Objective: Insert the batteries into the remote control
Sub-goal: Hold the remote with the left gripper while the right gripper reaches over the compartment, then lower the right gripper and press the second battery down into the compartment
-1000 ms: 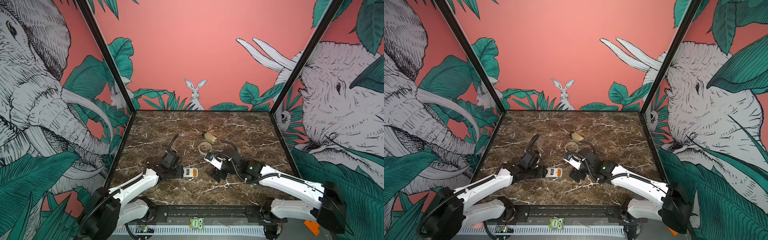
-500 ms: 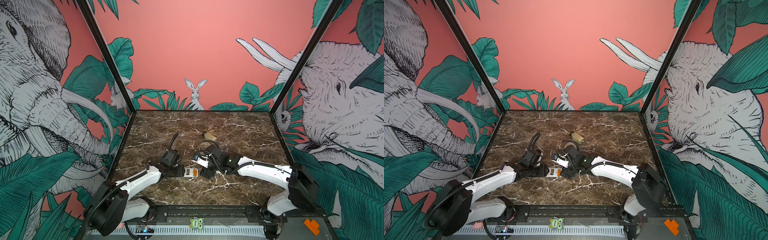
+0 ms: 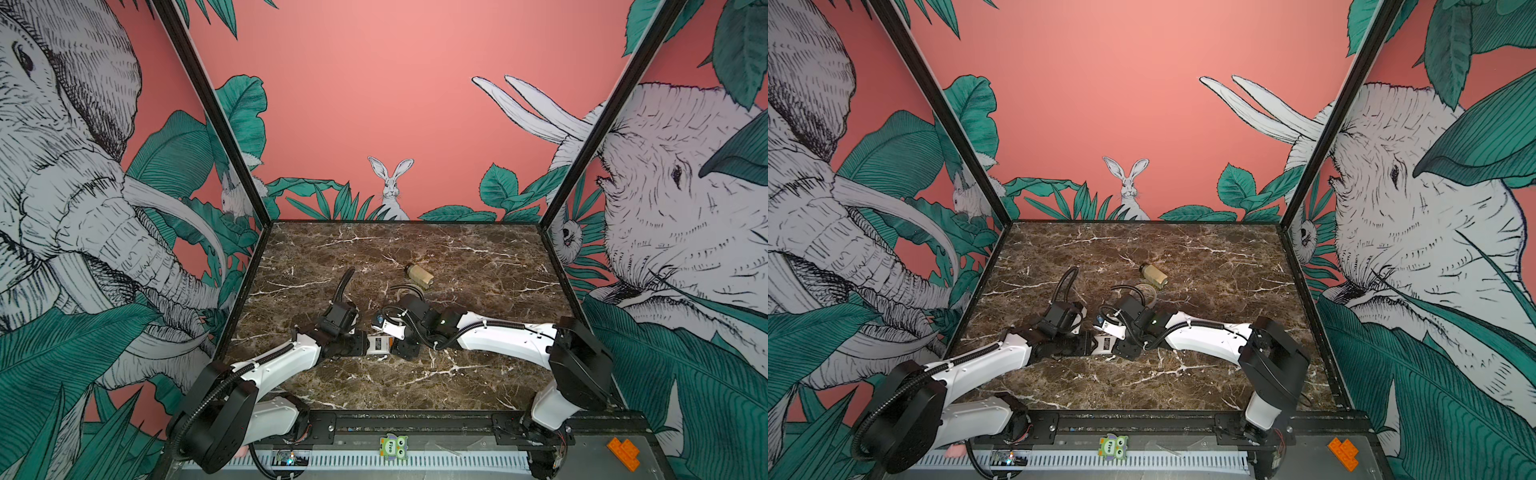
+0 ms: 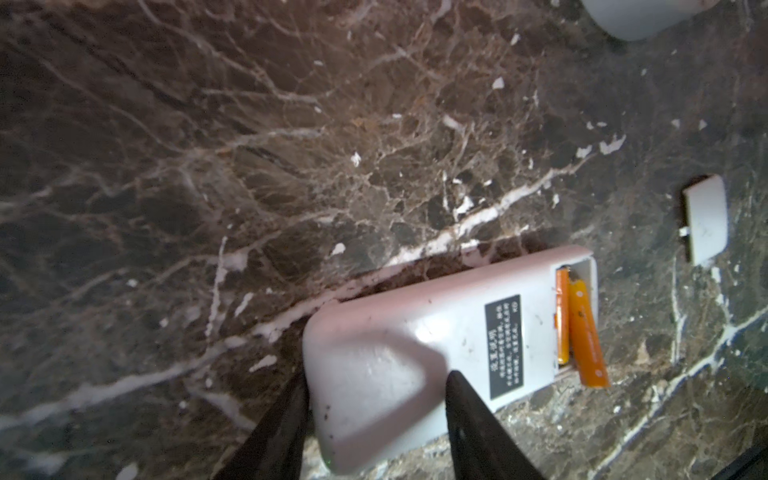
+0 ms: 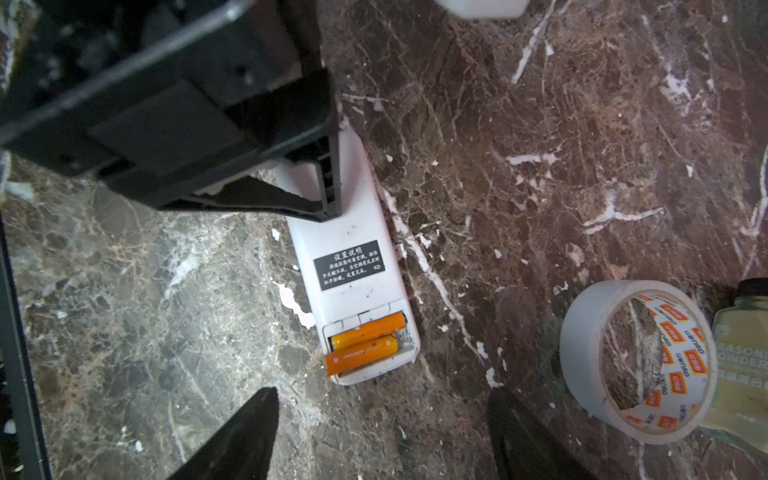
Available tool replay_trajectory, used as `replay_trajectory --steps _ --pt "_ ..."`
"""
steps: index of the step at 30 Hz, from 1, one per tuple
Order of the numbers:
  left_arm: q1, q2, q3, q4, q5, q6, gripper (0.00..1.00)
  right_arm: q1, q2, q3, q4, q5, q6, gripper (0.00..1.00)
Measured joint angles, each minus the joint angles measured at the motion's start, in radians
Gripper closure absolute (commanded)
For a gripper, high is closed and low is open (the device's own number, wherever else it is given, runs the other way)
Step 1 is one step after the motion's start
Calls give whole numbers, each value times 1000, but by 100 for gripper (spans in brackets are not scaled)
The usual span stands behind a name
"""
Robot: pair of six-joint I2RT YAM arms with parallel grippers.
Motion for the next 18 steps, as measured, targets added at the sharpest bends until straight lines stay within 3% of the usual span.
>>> replay_trajectory --steps 3,8,18 --pt "12 20 2 30 18 16 48 5 21 0 -7 -2 11 25" --pt "29 57 9 85 45 44 50 6 39 0 -6 -1 18 37" --pt "43 81 11 126 70 61 53 9 94 85 -47 1 114 43"
